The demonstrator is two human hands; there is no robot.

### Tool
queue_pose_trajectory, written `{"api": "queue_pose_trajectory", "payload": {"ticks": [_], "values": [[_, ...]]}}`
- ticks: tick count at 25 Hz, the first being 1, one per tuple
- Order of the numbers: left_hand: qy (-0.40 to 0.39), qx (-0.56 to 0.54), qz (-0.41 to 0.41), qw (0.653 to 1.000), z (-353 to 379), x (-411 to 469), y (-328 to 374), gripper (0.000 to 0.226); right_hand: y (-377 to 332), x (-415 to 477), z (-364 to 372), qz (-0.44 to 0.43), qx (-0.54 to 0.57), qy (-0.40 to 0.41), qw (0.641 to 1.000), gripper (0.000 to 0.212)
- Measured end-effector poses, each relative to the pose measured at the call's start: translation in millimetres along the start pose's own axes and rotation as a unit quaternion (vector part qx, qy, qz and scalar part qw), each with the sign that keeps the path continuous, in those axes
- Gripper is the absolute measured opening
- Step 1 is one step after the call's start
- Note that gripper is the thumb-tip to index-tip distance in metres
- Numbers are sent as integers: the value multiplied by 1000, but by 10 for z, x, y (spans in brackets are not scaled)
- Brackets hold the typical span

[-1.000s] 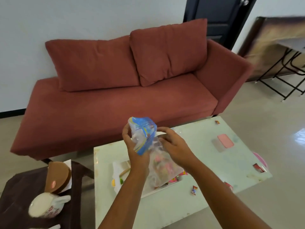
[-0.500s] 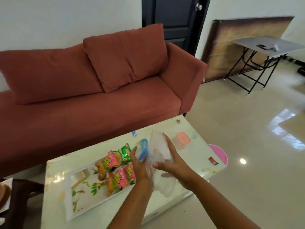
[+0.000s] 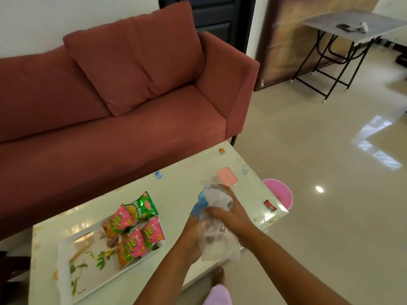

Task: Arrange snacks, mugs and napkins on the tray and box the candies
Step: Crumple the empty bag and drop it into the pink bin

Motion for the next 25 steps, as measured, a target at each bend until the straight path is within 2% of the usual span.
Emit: {"api": "queue_pose_trajectory", "payload": {"ticks": [2,4,7,9,12,13,16,17,19,22,25], "values": [[-99,-8,-20,995,313,241,-52,34,-4,301,-412,19,85,26,996,35],[-143,-62,-62,986,695,458,-63,54,-36,574,-846,31,181,56,981,19],[-164,-10,-50,985,1285,815,-168,69,-59,809,-1480,50,210,186,959,22],[-100,77,-12,992,1488,1077,-177,71,-53,919,-1657,49,203,192,959,22],[9,131,33,991,1602,1533,-163,52,48,1091,-1908,90,151,166,970,6],[23,147,41,988,1642,1671,-168,47,68,1160,-2002,96,131,137,977,13],[32,207,25,977,1824,2073,-287,33,215,1421,-2224,141,87,14,986,58],[34,217,17,975,1889,2187,-336,25,255,1502,-2298,158,97,-18,983,63],[48,220,-8,974,2076,2505,-498,20,365,1762,-2547,174,136,-48,974,57],[96,202,-62,973,2302,2990,-893,29,733,2196,-3005,198,125,-15,972,41],[125,224,-79,963,2368,3330,-1315,34,1332,2585,-3507,269,96,76,955,43]]}}
Point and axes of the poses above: each hand's wrist, its own x-axis towards the middle knuckle, its own z-axis out of the palm, y = z × x, the point moved 7 cm from there along x, towards the middle knuckle, and after that the axes turned 8 degrees about z, right-handed, at the moved point
